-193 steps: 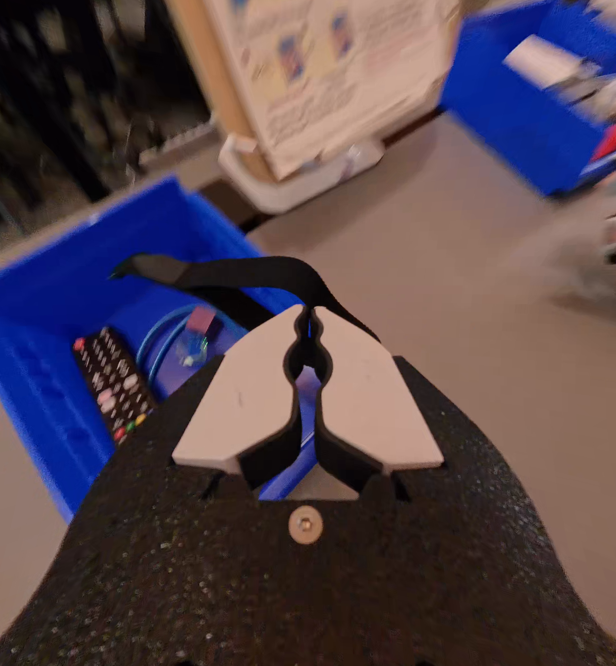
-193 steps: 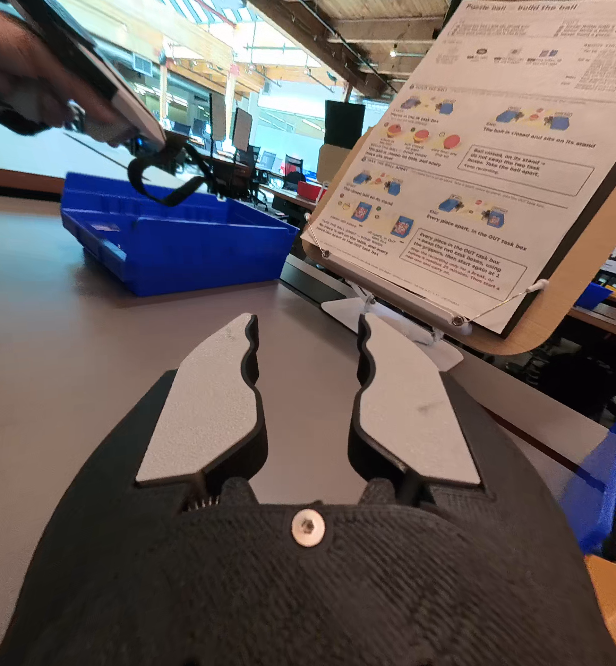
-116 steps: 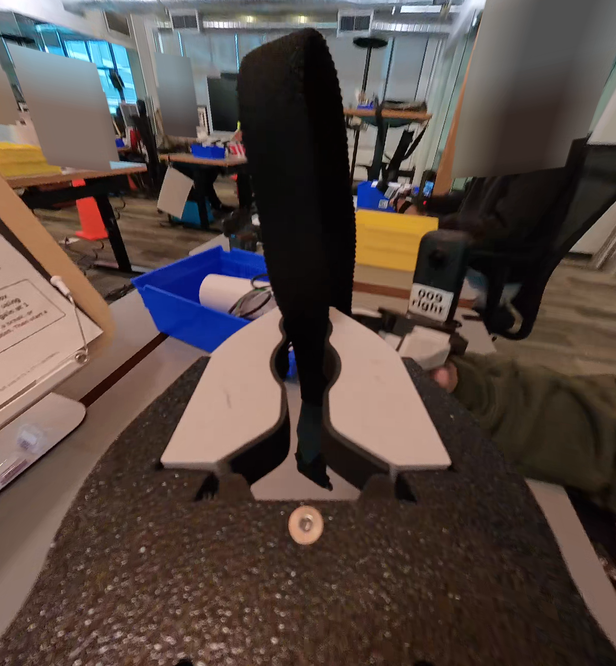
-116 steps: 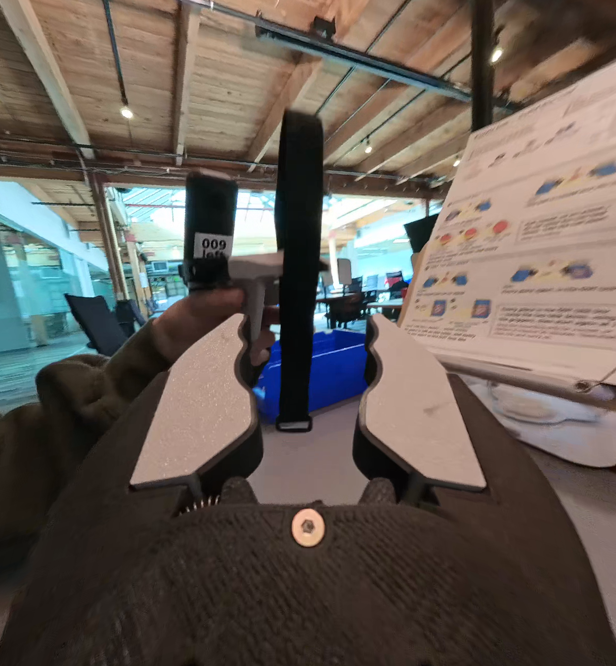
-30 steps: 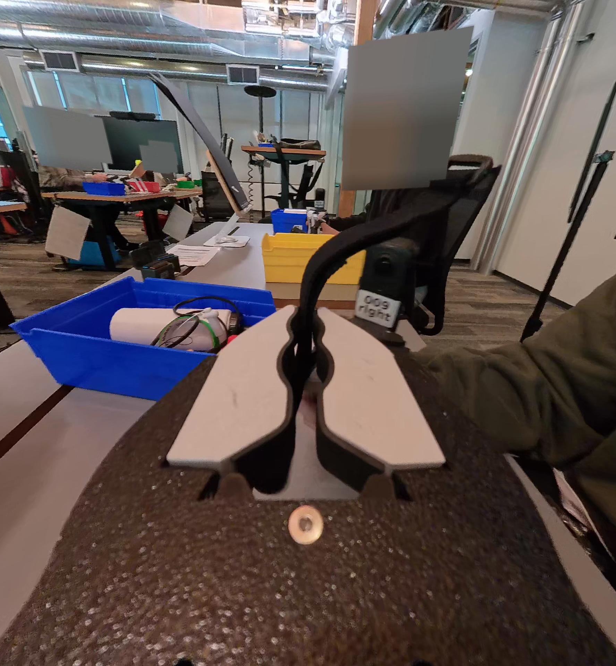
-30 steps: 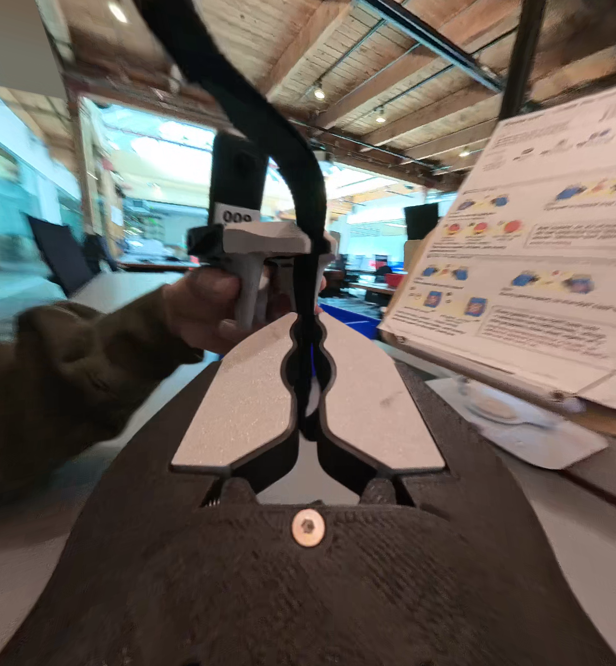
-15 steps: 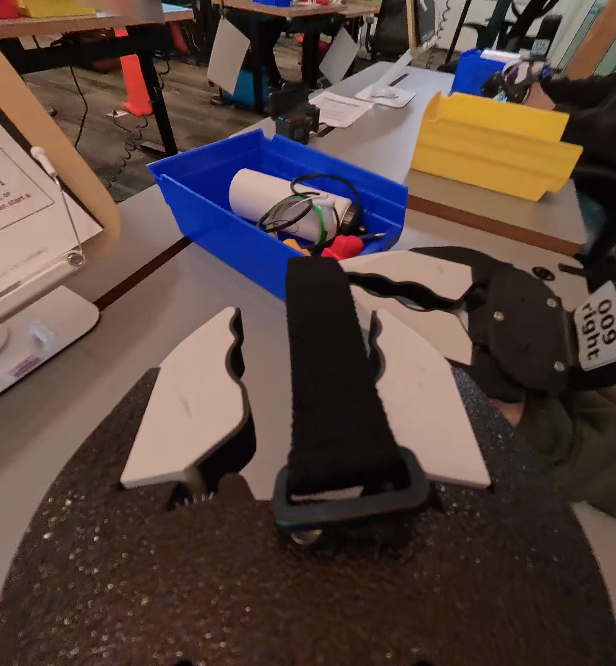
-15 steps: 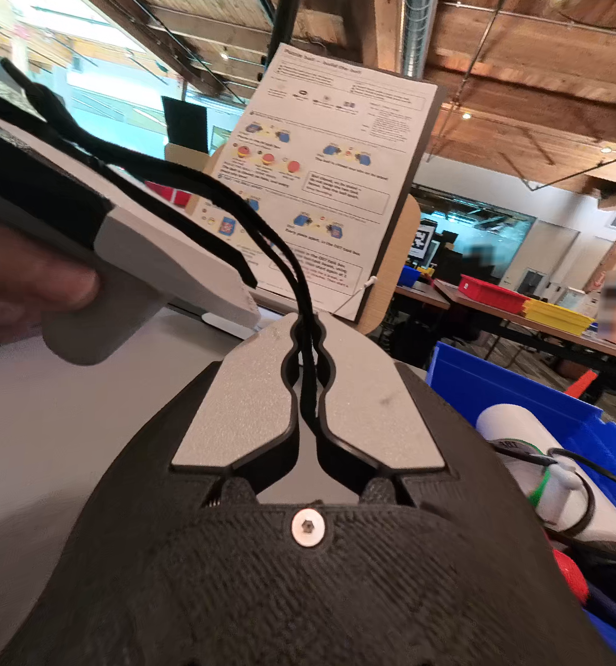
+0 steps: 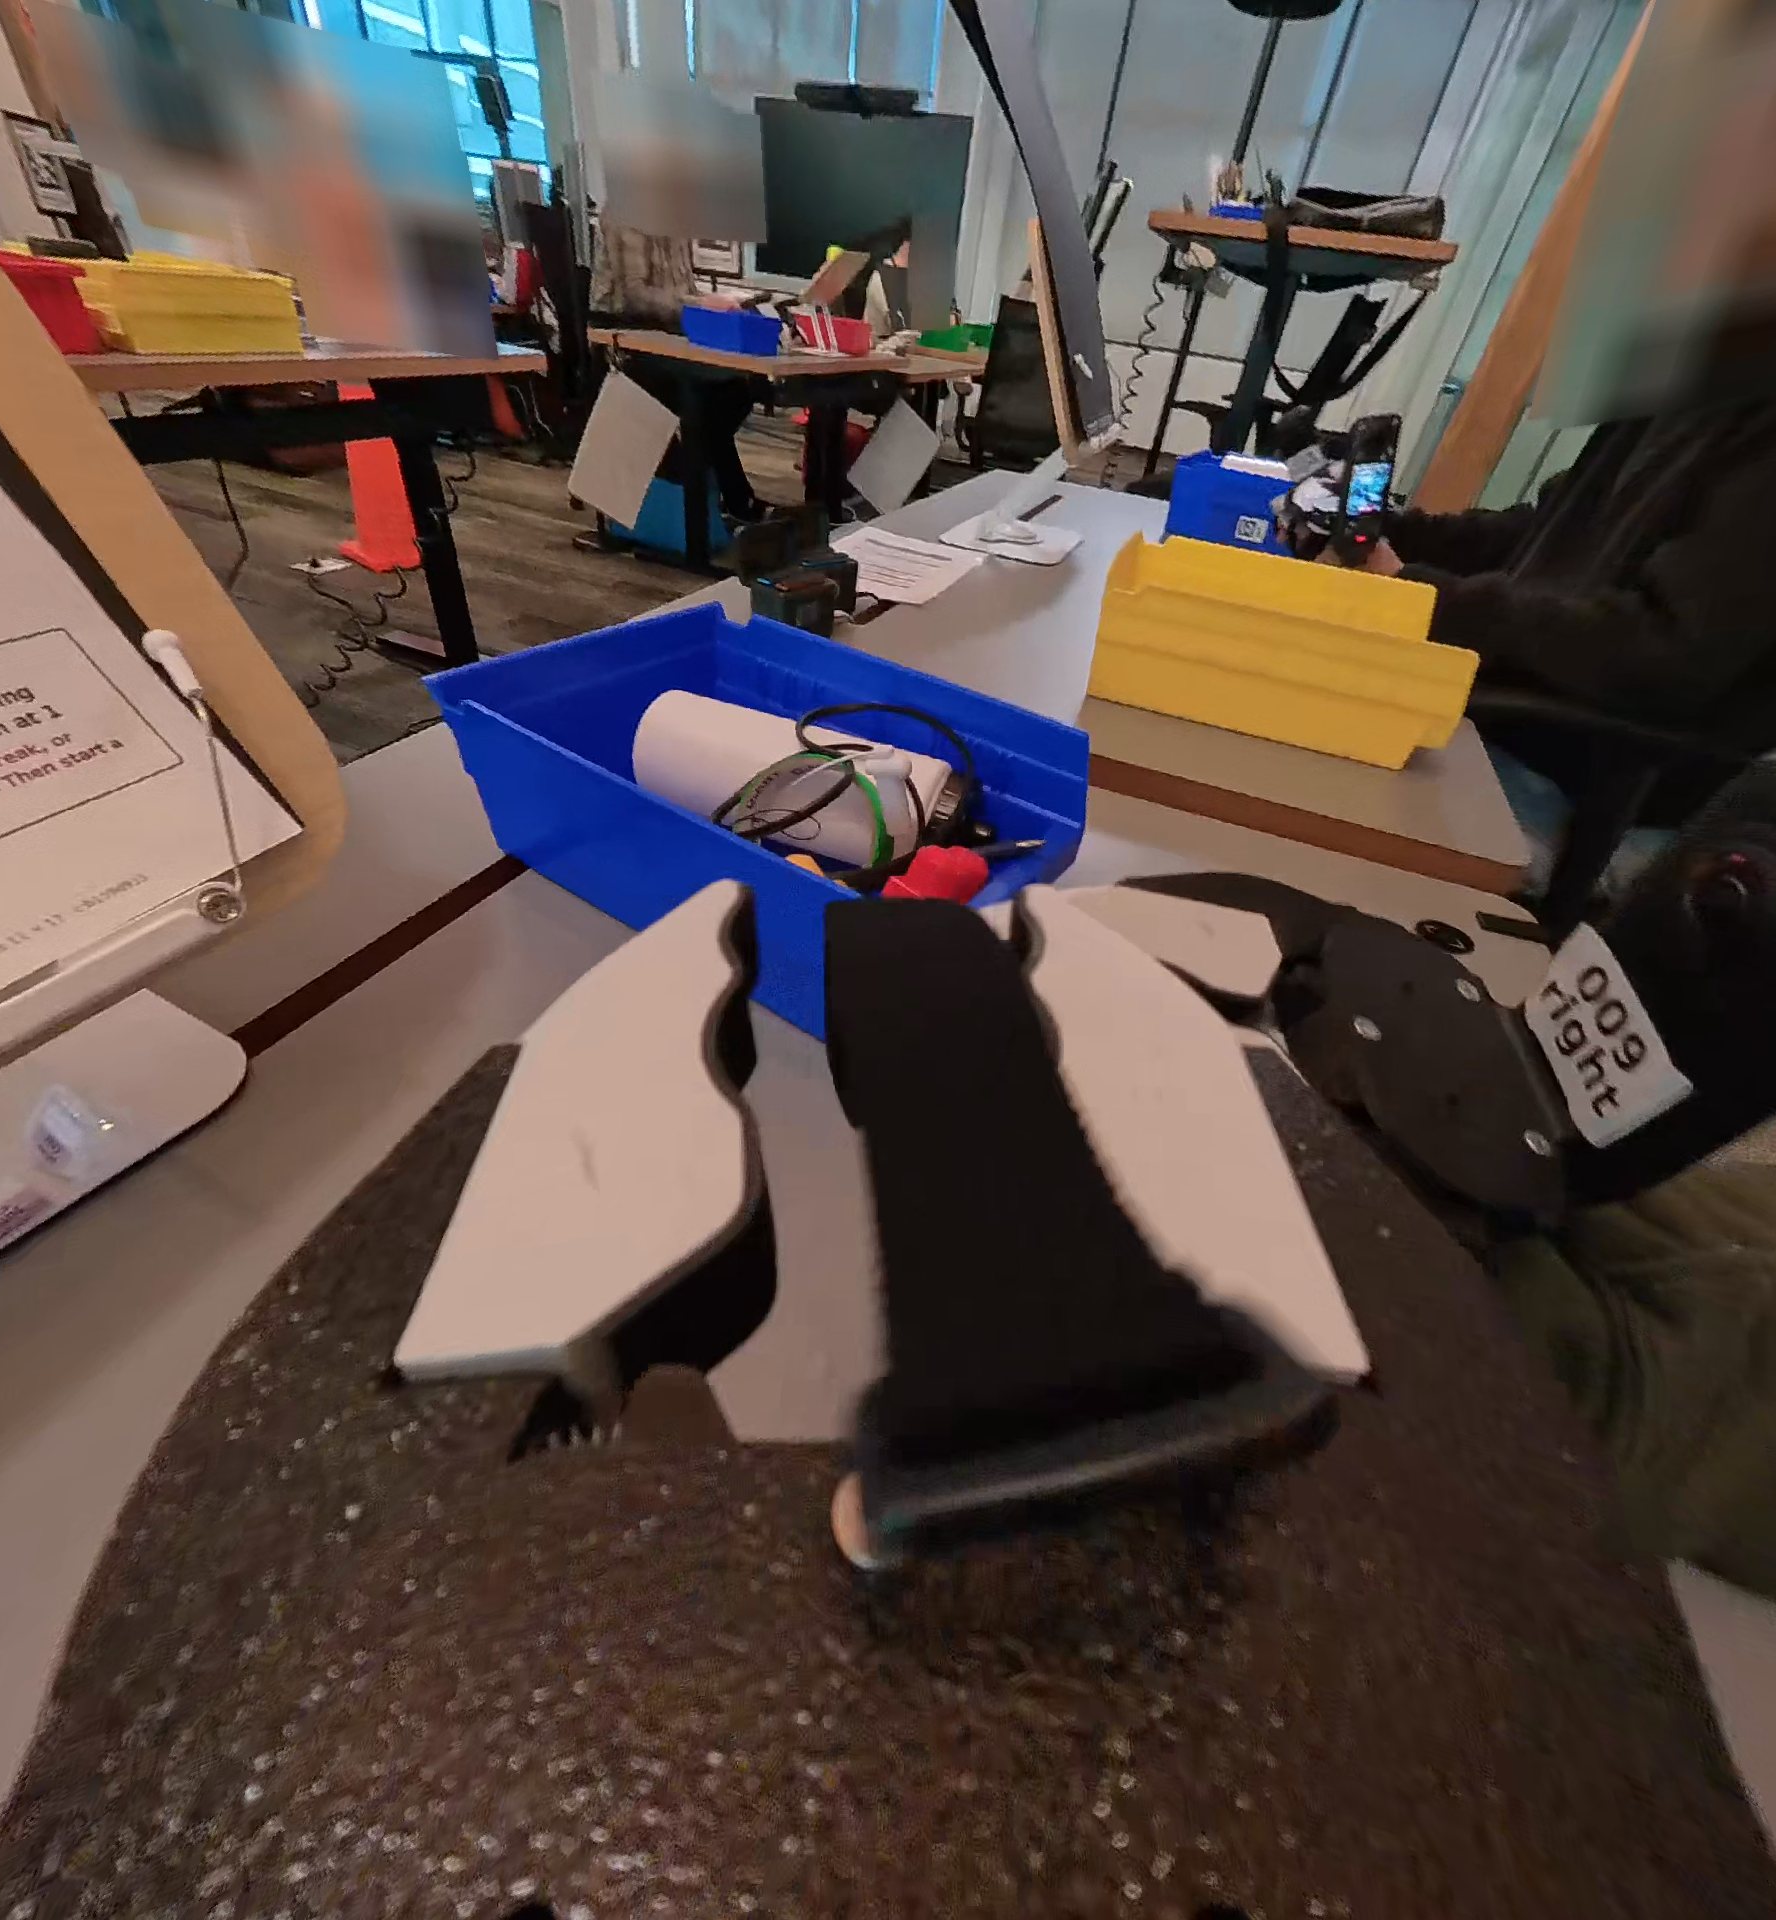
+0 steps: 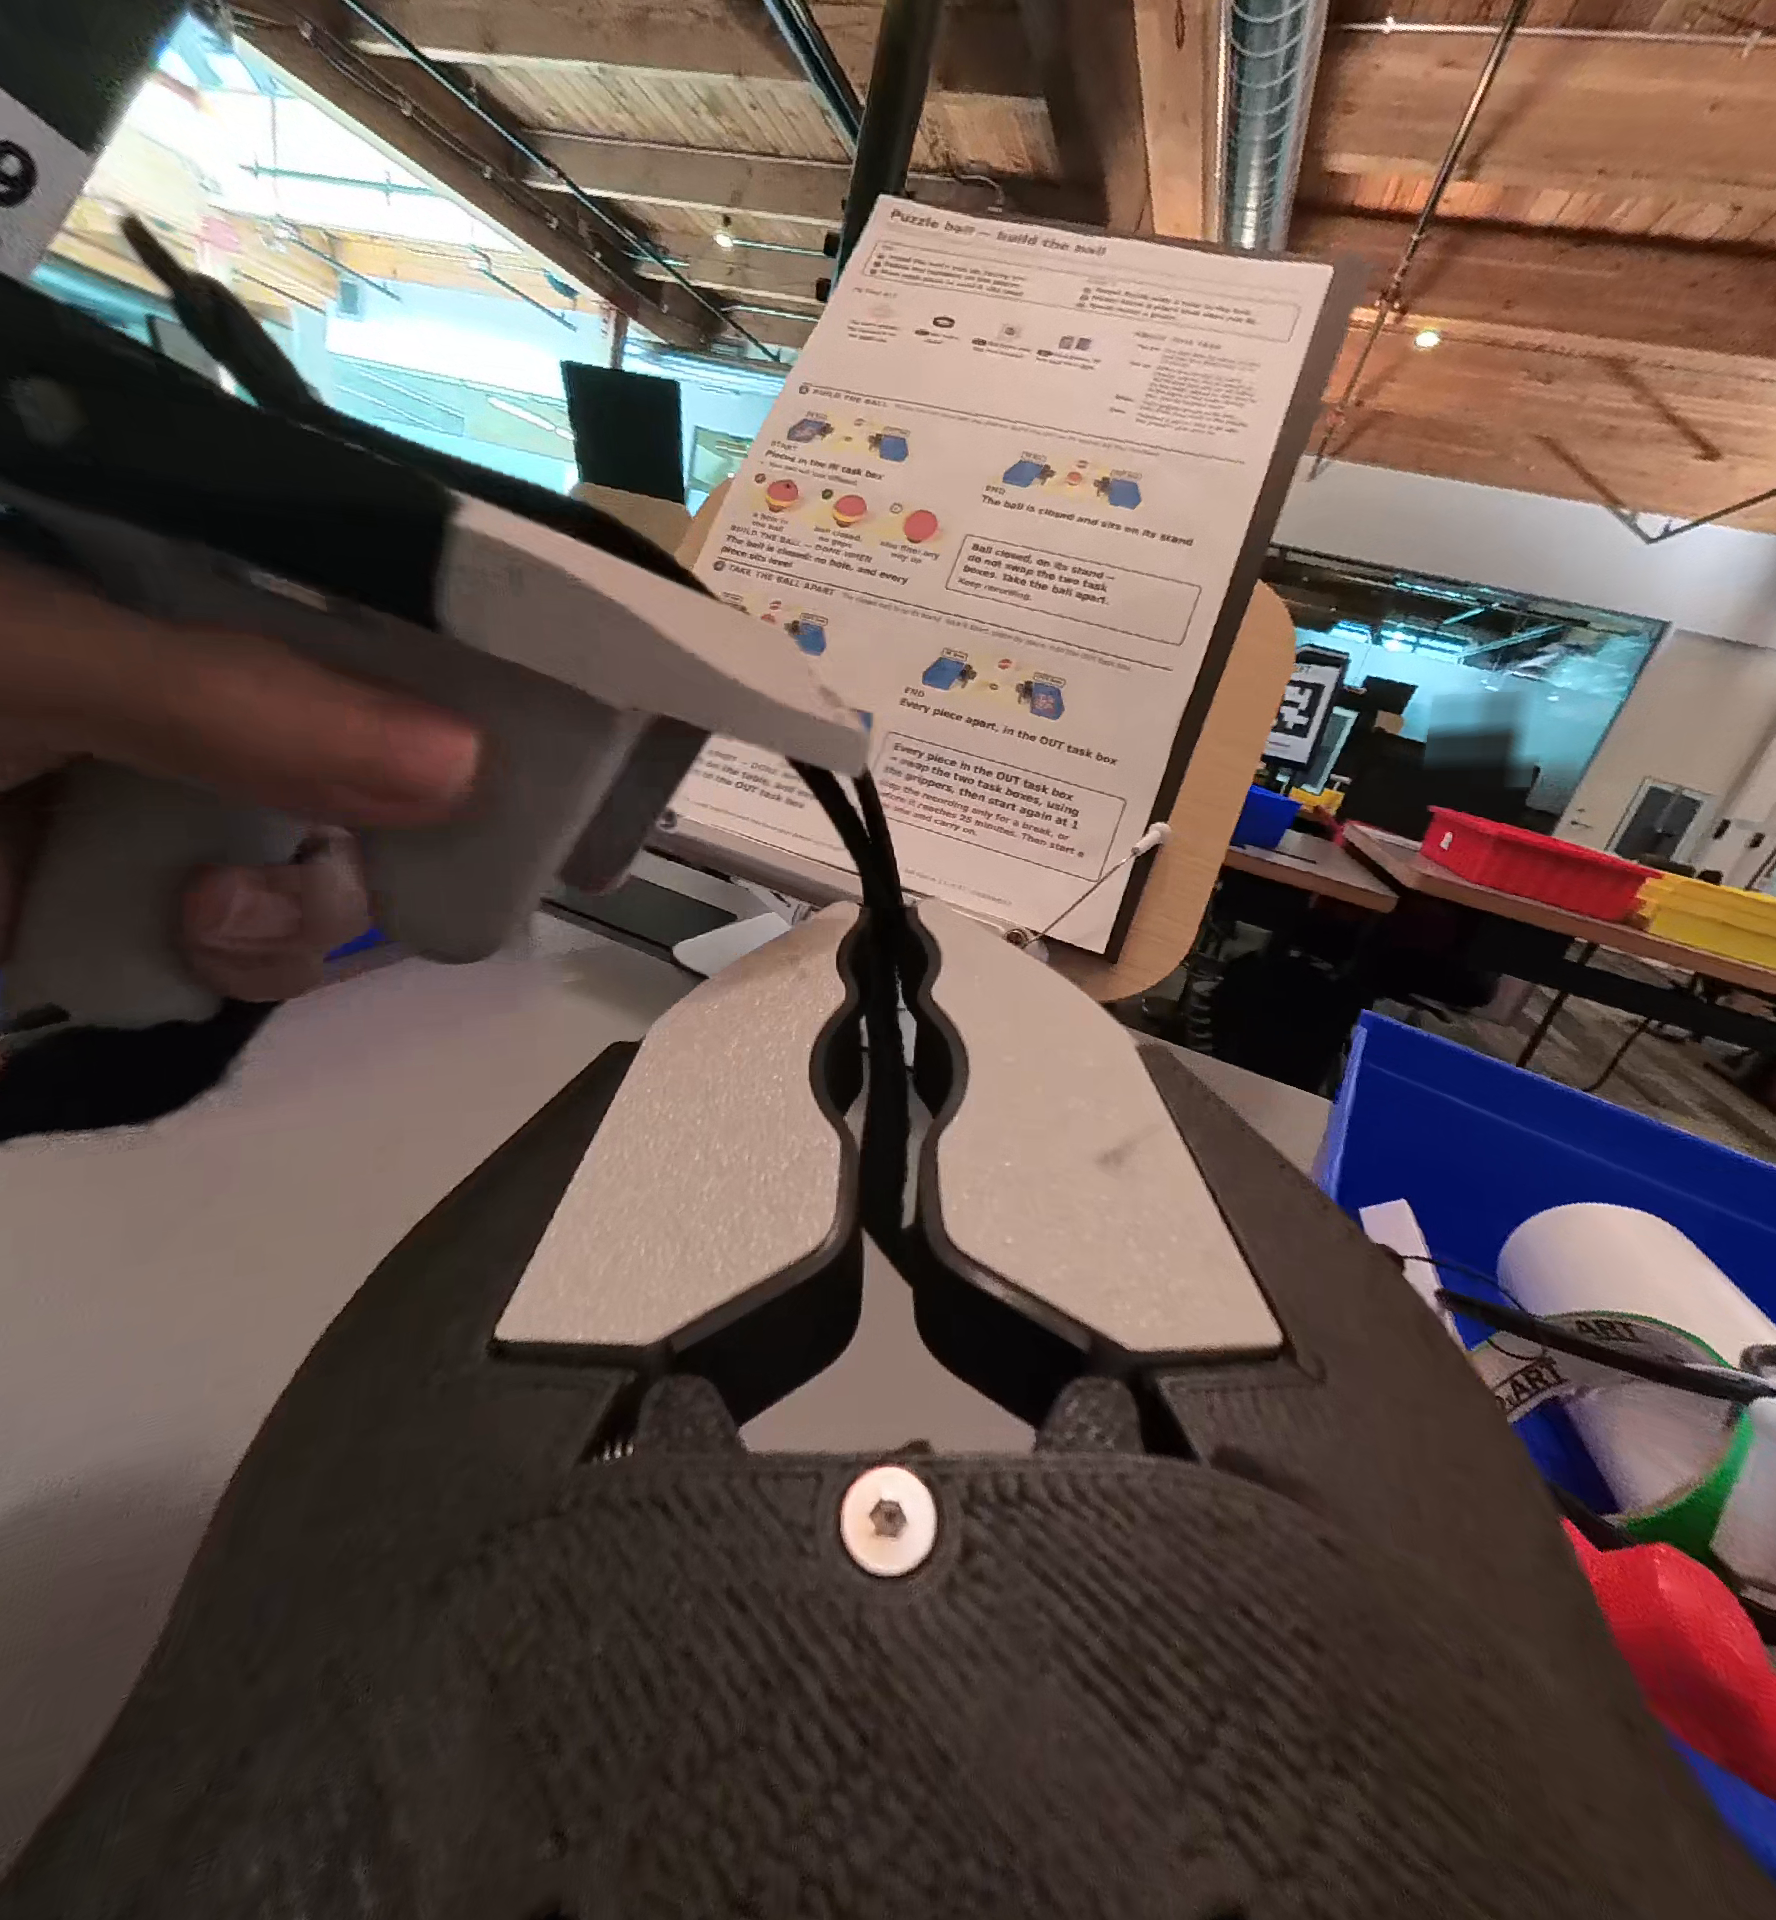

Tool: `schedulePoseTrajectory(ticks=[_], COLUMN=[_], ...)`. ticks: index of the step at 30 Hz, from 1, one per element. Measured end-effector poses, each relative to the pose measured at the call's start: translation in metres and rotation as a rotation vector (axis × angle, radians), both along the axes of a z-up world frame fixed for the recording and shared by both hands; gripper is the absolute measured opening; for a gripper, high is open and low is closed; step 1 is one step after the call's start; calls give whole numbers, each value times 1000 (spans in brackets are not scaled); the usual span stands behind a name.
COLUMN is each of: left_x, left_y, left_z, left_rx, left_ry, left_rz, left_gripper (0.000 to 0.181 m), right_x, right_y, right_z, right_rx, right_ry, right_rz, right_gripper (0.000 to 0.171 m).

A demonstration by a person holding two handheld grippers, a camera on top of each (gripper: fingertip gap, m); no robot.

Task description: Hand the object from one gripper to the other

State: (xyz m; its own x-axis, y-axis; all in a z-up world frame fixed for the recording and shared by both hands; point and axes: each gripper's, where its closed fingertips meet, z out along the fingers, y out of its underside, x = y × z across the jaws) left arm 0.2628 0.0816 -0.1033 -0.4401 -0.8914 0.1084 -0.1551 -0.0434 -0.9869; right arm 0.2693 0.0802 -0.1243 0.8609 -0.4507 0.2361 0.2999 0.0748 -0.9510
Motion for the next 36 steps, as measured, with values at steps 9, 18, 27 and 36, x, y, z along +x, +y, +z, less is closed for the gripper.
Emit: schedulePoseTrajectory(ticks=[9, 18, 27, 36], left_x=[0, -37, -92, -116], left_y=[-4, 1, -15, -31], left_z=[2, -13, -20, -21], left_rx=[-3, 177, 206, 220], left_ry=[-20, 40, 13, -40], left_rz=[-22, -261, -630, -805], left_gripper=[25, 22, 23, 23], right_x=[0, -40, -78, -126], right_y=[1, 10, -12, -16], right_z=[0, 2, 3, -17], right_rx=[-3, 1, -27, -168], right_ry=[-42, 108, 493, 711], right_rz=[-5, 511, 1051, 1386], right_gripper=[4, 56, 49, 32])
